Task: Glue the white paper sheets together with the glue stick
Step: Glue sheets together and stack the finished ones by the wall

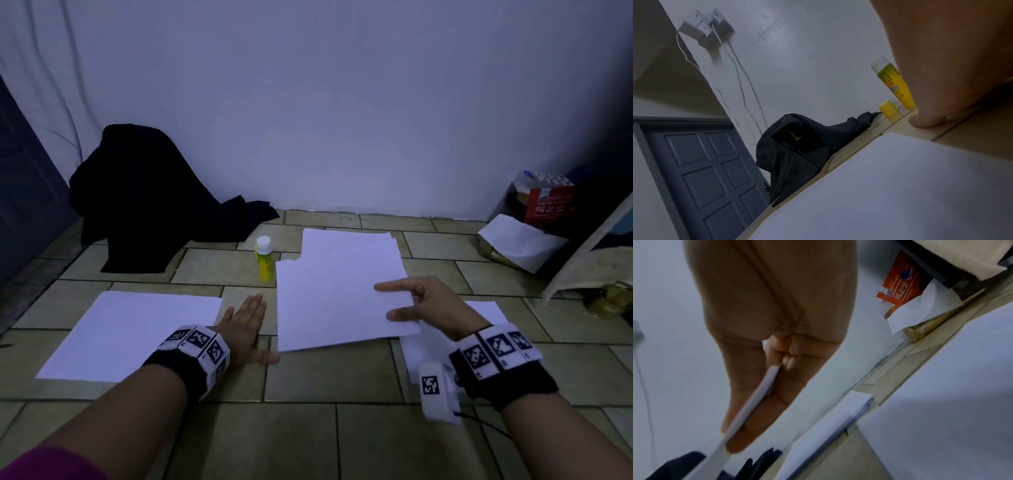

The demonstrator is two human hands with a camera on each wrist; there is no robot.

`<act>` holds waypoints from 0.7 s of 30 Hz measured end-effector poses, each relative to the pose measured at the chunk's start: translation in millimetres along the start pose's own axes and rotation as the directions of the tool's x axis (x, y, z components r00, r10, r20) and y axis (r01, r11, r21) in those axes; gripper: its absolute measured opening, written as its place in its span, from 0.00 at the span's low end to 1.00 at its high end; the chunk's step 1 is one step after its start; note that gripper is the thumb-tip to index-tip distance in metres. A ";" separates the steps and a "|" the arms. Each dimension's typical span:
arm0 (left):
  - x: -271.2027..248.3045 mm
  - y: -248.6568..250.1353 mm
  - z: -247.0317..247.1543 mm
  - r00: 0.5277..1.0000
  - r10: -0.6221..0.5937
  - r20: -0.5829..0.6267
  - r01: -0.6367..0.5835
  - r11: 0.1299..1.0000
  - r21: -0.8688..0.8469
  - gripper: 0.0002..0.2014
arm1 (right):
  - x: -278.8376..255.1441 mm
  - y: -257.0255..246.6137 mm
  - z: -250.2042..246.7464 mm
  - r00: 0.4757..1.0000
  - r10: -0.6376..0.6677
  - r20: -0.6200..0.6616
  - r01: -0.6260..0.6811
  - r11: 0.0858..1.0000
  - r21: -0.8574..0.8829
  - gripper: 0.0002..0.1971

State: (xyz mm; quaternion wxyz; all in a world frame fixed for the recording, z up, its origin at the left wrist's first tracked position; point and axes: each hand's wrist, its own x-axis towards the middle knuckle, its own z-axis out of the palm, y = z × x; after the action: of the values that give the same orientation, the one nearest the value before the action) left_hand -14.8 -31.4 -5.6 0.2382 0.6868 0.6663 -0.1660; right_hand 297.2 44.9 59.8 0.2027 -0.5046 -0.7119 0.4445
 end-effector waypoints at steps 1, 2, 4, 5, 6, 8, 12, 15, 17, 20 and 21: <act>0.2 0.6 1.3 1.000 -0.005 -0.008 0.005 1.000 0.015 0.55 | 2.6 -2.1 -5.5 1.000 -0.004 -0.015 0.004 1.000 0.022 0.26; 0.9 0.9 2.8 1.000 -0.010 -0.016 0.011 1.000 0.022 0.55 | 4.4 -5.2 -10.3 1.000 -0.007 -0.029 0.008 0.999 0.047 0.26; 2.3 0.2 4.5 1.000 -0.016 -0.026 0.017 1.000 0.024 0.56 | 12.2 -8.7 -18.3 0.998 -0.006 -0.069 0.010 0.998 0.069 0.26; 3.0 0.0 4.8 1.000 -0.017 -0.024 0.017 1.000 0.021 0.56 | 17.8 -9.8 -22.0 0.996 -0.004 -0.084 0.010 0.997 0.071 0.26; 3.7 -0.4 5.2 1.000 -0.019 -0.022 0.019 1.000 0.018 0.58 | 24.8 -10.0 -25.0 0.995 0.000 -0.099 0.007 0.997 0.070 0.26; 5.5 -0.5 5.2 0.999 -0.031 -0.011 0.032 0.999 0.027 0.62 | 42.6 -8.6 -30.0 0.991 0.000 -0.135 0.004 0.999 0.036 0.26; 7.9 -1.9 6.8 1.000 -0.030 -0.002 0.030 0.999 0.026 0.65 | 79.8 -4.5 -32.5 0.983 0.018 -0.182 -0.028 0.998 -0.052 0.26; 9.6 -4.1 7.1 0.999 -0.034 0.007 0.034 0.999 0.026 0.70 | 103.1 0.1 -29.0 0.981 0.059 -0.185 -0.087 0.986 -0.145 0.25; 7.7 -2.8 6.9 1.000 -0.027 -0.005 0.027 1.000 0.015 0.60 | 116.4 3.3 -25.1 0.976 0.089 -0.197 -0.131 0.968 -0.212 0.25; 6.0 -2.2 5.7 1.000 -0.016 -0.012 0.016 1.000 0.013 0.57 | 132.0 7.2 -18.4 0.971 0.133 -0.200 -0.197 0.918 -0.344 0.24; 5.9 -2.0 5.3 1.000 -0.012 -0.003 0.012 1.000 0.008 0.58 | 135.8 8.8 -16.0 0.969 0.140 -0.202 -0.209 0.902 -0.377 0.24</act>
State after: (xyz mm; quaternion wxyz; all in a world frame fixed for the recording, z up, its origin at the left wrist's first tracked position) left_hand -16.0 -29.3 -13.4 0.2335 0.6840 0.6702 -0.1690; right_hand 258.2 174.6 39.1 0.1157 -0.6329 -0.7188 0.2634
